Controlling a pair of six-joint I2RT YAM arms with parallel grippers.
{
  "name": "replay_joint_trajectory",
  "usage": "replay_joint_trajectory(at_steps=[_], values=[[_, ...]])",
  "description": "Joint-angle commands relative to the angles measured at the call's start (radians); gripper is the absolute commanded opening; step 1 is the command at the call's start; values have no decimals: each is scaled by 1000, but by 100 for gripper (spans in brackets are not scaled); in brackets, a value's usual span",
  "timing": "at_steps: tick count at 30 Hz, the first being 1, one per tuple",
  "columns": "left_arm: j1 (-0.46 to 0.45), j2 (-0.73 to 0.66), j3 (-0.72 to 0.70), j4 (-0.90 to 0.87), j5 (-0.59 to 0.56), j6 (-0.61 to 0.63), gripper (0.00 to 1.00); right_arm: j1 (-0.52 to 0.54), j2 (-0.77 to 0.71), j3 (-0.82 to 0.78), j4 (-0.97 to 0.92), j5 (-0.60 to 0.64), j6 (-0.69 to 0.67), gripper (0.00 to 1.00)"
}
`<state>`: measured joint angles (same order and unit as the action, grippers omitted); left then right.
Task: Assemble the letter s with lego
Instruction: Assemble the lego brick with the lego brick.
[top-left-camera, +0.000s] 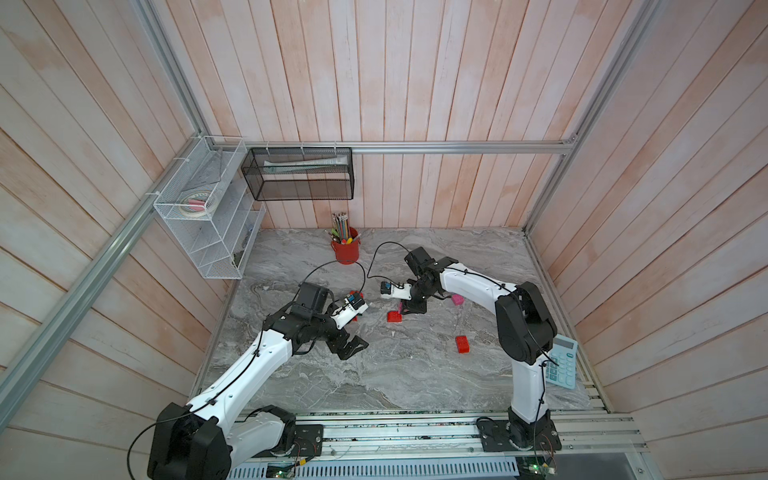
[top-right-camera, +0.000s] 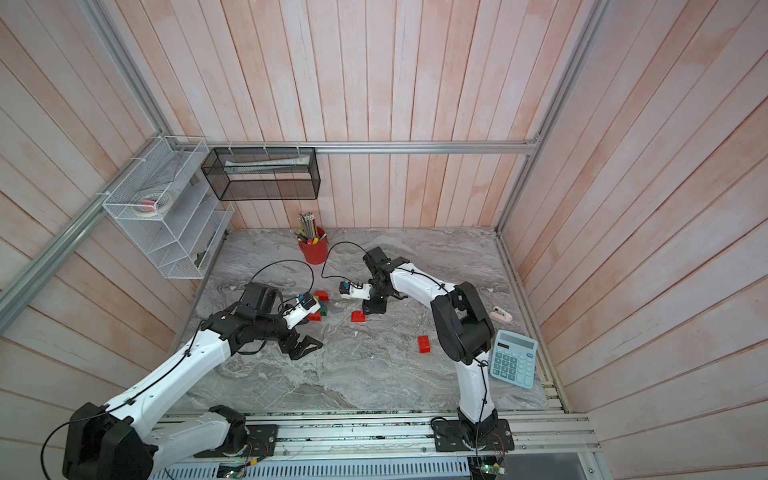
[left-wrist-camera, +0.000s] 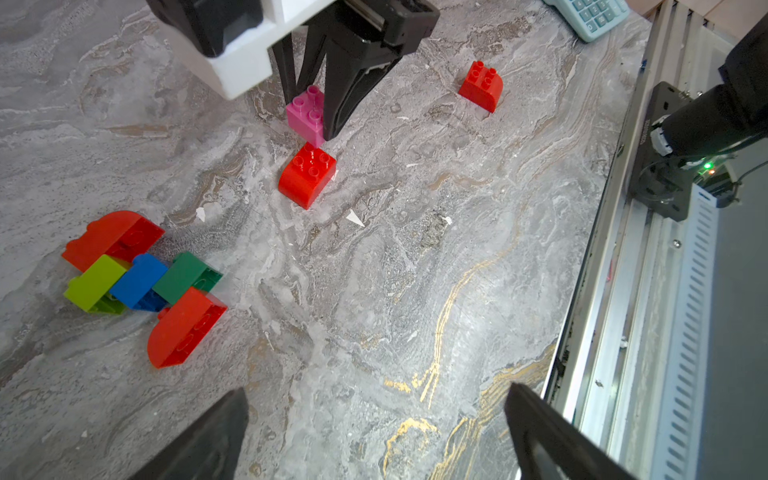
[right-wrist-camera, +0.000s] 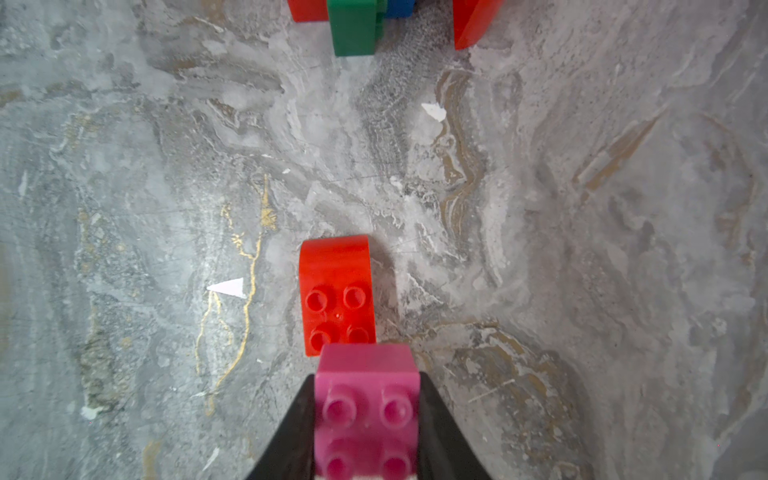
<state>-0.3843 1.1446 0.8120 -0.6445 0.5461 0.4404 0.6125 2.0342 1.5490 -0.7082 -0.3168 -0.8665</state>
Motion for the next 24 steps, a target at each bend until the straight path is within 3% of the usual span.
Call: replay_joint_trajectory(at_steps=[1, 24], values=[[7, -22, -17, -7, 17, -7, 100, 12, 29, 18, -41, -26, -17, 27], [9, -16, -29, -24, 18, -5, 100, 33, 40, -45, -11, 39, -25, 26]])
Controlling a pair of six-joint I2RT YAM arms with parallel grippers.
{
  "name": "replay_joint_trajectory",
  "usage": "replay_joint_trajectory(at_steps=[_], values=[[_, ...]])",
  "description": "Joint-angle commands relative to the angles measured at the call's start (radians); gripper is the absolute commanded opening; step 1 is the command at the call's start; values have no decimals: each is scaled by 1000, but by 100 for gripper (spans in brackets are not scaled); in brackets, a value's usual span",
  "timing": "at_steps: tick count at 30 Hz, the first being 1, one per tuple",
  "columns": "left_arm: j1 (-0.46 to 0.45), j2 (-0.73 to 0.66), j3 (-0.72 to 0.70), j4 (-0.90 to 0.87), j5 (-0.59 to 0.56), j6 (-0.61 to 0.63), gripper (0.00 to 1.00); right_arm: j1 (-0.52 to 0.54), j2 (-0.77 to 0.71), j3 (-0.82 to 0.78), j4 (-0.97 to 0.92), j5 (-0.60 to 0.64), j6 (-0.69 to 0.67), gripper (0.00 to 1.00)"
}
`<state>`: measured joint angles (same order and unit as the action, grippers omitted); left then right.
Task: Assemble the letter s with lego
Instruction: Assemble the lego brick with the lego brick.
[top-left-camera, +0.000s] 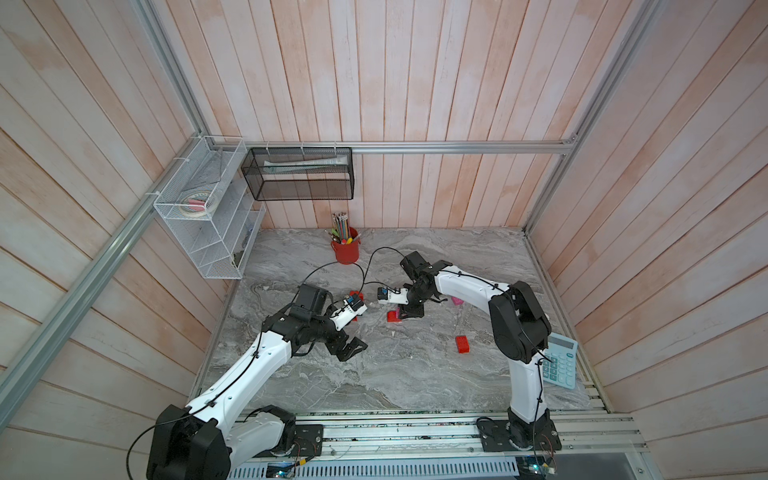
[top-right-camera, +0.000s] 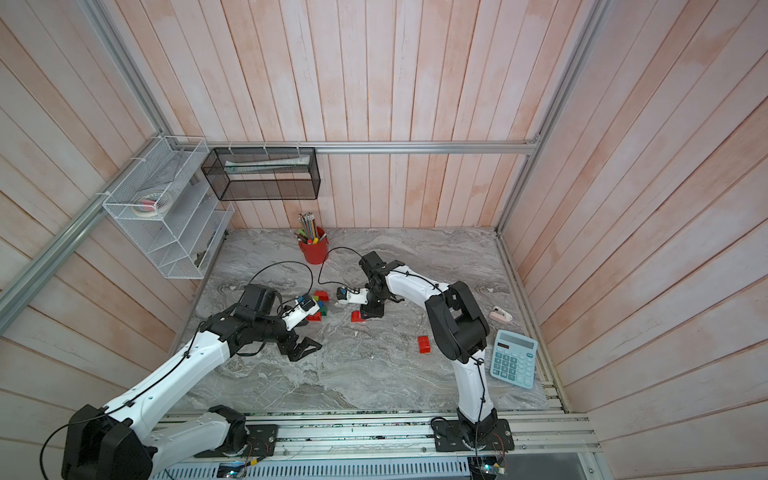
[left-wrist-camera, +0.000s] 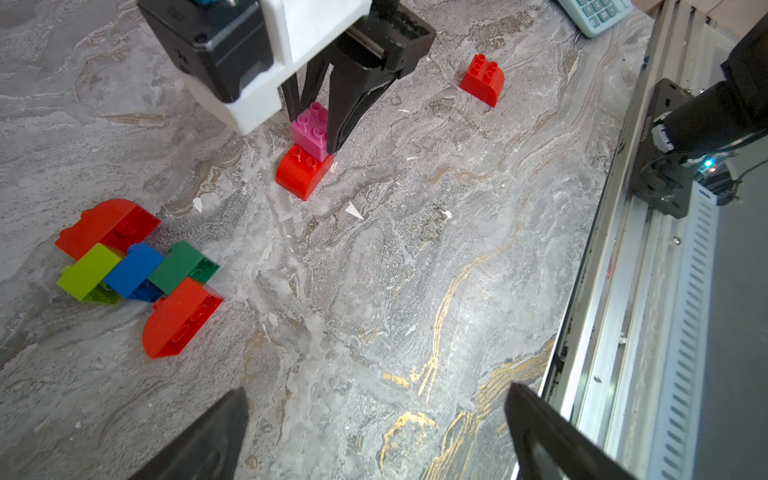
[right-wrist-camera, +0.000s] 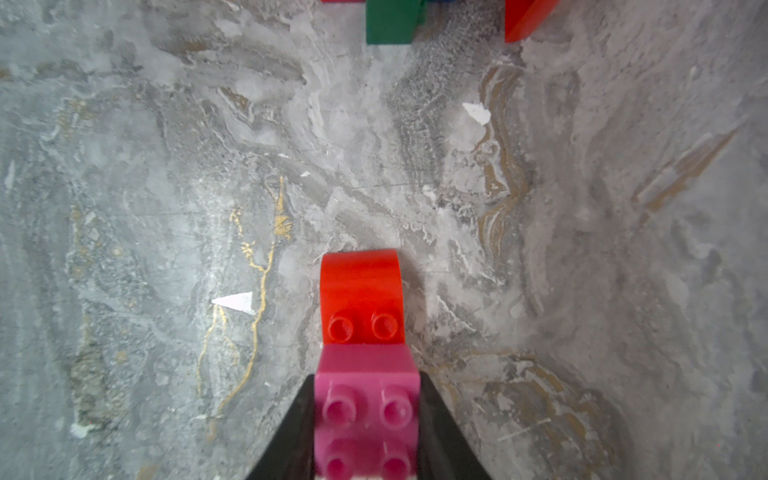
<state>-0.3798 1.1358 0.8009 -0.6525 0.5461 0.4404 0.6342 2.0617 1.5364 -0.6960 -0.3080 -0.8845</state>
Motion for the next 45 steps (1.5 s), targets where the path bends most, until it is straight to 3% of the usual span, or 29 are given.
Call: replay_joint_trajectory(at_steps=[1, 18, 34, 45], values=[[4, -7, -19, -18, 19, -6, 100, 12, 10, -36, -22, 36, -6, 26], [4, 12, -25, -30, 25, 24, 100, 38, 54, -42, -101, 166, -18, 26], [4, 0, -35, -19, 43, 26, 100, 44, 67, -10, -189, 186, -14, 25], [4, -11, -35, -18, 35, 24, 100, 53, 107, -4, -136, 220, 21, 25]])
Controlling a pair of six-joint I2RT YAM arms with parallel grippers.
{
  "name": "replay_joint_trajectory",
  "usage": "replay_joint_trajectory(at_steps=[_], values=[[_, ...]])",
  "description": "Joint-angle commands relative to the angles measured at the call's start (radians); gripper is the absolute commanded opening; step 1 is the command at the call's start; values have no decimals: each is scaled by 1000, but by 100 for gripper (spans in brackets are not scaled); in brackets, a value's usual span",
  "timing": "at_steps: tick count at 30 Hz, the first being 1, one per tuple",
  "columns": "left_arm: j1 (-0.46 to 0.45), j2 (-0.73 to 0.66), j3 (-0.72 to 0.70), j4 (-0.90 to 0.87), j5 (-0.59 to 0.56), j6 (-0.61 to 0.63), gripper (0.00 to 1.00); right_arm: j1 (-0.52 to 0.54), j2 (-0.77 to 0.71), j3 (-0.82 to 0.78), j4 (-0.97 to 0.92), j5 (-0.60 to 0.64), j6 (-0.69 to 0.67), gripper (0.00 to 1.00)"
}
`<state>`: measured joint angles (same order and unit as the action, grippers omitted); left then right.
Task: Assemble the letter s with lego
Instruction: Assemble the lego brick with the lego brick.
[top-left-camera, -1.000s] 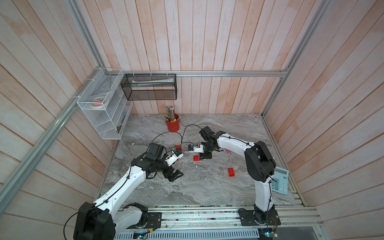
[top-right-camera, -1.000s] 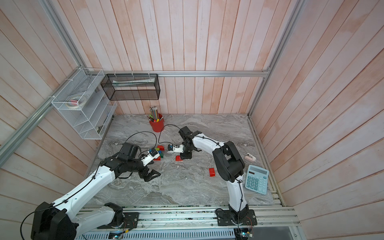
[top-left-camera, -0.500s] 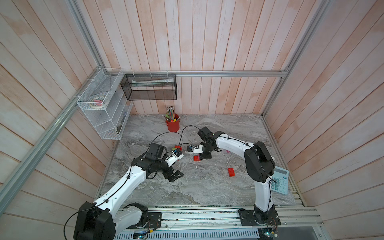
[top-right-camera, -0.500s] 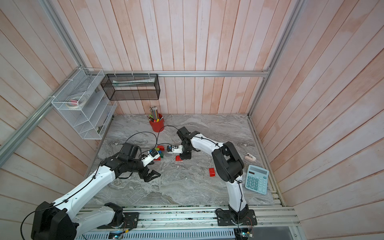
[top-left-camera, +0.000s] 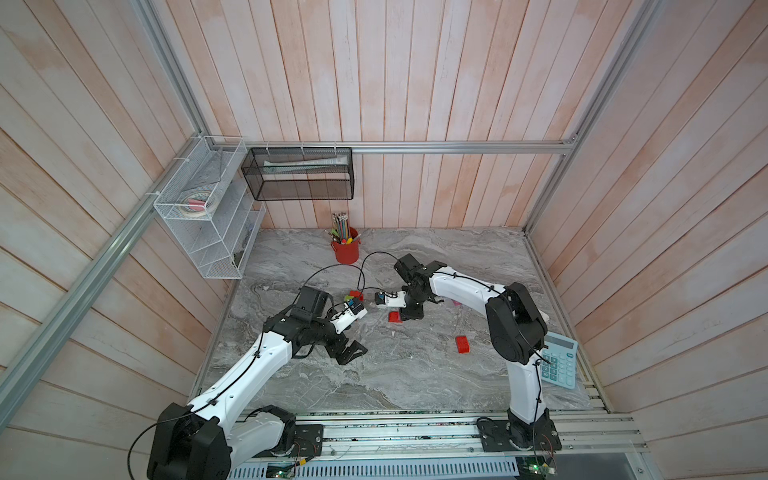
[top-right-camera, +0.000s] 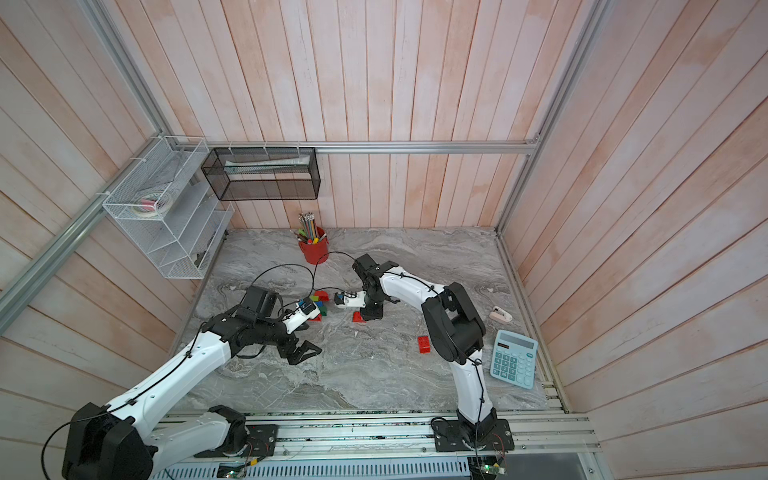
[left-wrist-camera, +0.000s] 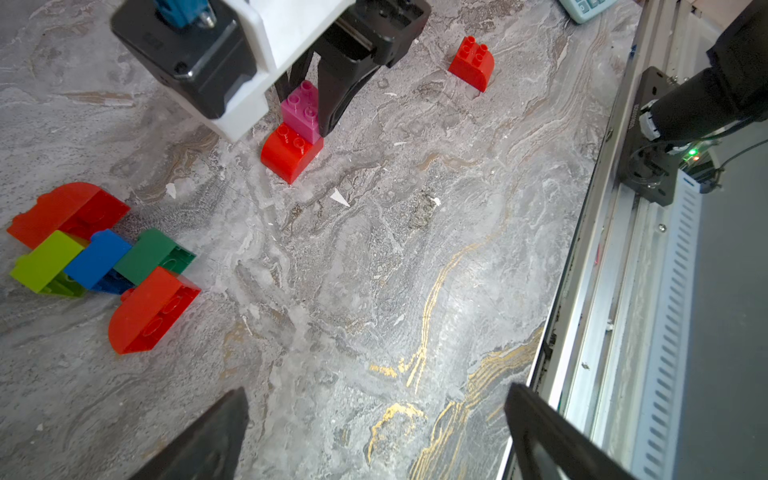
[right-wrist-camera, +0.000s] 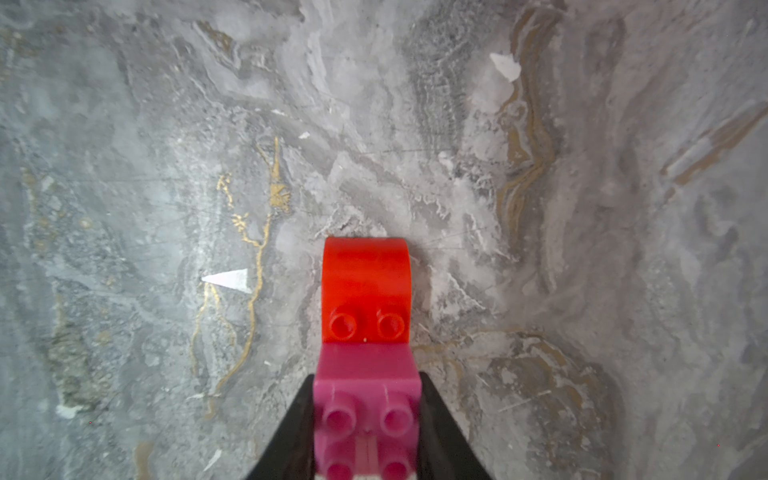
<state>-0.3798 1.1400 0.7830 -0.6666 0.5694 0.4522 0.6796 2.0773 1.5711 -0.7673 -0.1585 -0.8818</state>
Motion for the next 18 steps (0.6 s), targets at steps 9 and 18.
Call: replay_joint_trajectory(at_steps=[9, 18], values=[[4, -28, -4, 21, 35, -13, 100, 4, 37, 26, -44, 4, 7, 41], [5, -29, 2, 31, 49, -28, 100, -22, -9, 86, -68, -30, 21, 56]])
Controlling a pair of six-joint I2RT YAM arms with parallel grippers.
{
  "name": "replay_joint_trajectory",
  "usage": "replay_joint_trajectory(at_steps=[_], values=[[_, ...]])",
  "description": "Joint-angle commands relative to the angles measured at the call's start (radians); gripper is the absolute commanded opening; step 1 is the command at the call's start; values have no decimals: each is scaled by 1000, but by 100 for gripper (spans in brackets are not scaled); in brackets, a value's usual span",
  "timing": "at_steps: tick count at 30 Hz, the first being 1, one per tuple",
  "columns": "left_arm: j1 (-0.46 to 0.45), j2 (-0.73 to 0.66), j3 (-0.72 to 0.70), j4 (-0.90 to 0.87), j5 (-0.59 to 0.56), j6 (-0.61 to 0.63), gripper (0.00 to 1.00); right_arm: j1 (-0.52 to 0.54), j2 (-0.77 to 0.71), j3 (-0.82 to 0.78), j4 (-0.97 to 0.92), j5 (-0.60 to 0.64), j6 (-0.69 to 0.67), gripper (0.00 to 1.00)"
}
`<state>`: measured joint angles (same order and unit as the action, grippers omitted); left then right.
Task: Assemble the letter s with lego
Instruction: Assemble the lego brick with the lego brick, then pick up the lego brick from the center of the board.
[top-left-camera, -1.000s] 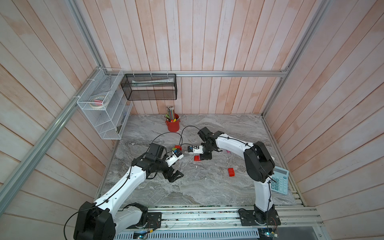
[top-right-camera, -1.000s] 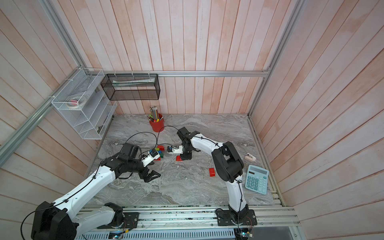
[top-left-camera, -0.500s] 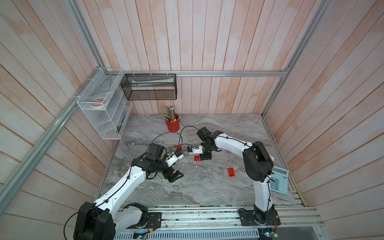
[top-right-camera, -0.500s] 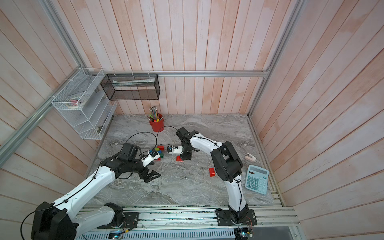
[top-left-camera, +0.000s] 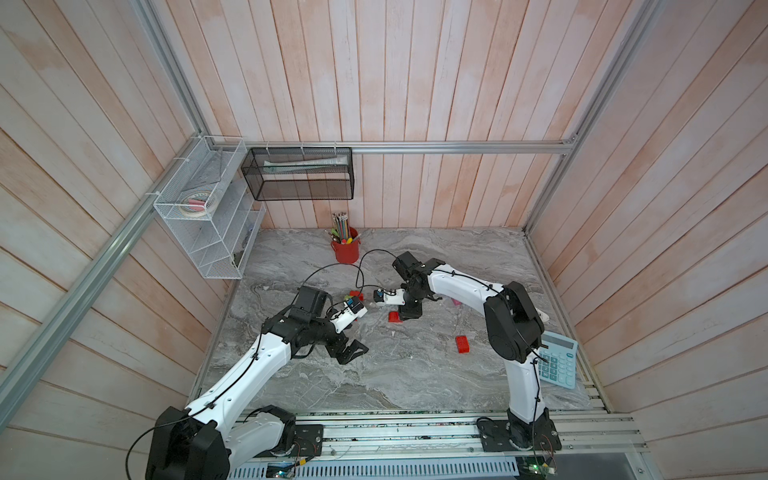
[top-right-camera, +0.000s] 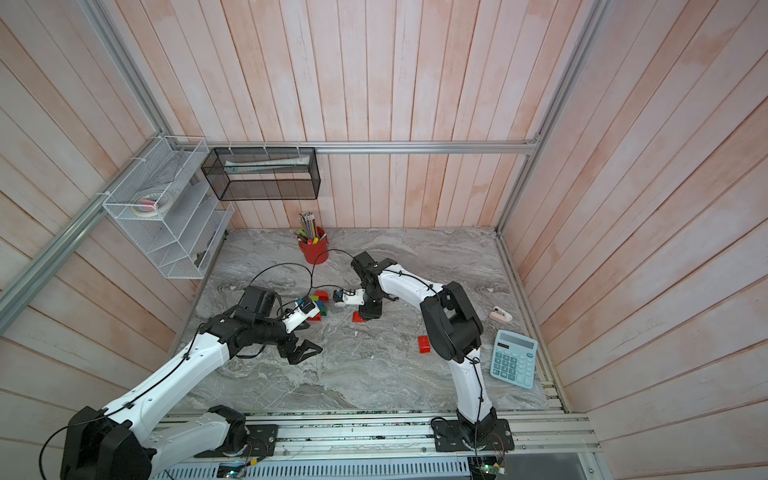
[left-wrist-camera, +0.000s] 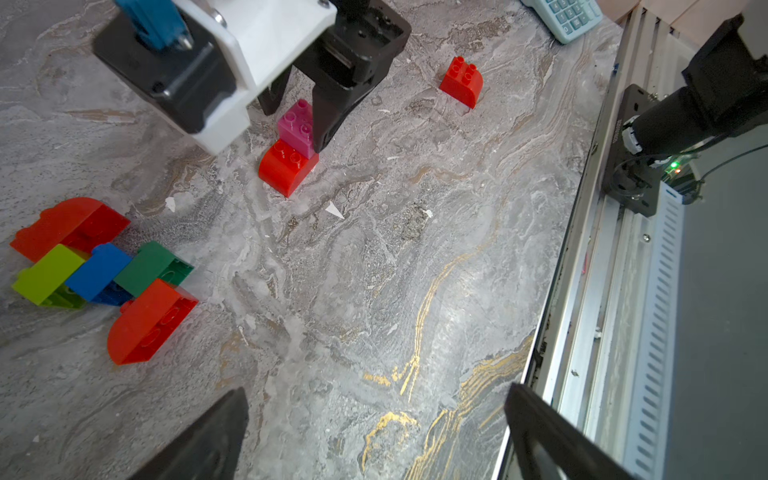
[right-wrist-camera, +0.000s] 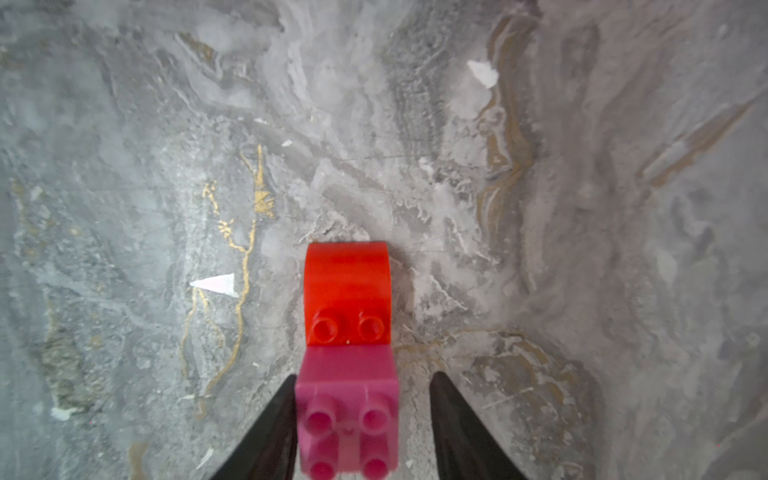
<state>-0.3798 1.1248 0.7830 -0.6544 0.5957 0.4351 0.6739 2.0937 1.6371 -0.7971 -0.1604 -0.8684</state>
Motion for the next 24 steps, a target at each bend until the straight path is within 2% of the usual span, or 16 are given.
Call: replay_joint_trajectory(at_steps=[1, 4, 11, 16, 21, 24], values=[[4, -14, 4, 18, 24, -13, 100, -24, -40, 18, -36, -40, 14, 57], [4, -14, 7, 27, 38, -21, 100, -65, -104, -10, -22, -88, 46, 62], [2, -2, 7, 133, 122, -88, 100, -179, -259, -143, 15, -128, 84, 63], [-23, 44, 22, 209, 159, -133, 100, -286, -337, -258, 56, -92, 93, 64], [-86, 83, 24, 325, 127, -192, 100, -408, -330, -277, 112, -45, 254, 64], [-120, 112, 22, 403, 122, -239, 100, -446, -308, -281, 148, -6, 342, 63]])
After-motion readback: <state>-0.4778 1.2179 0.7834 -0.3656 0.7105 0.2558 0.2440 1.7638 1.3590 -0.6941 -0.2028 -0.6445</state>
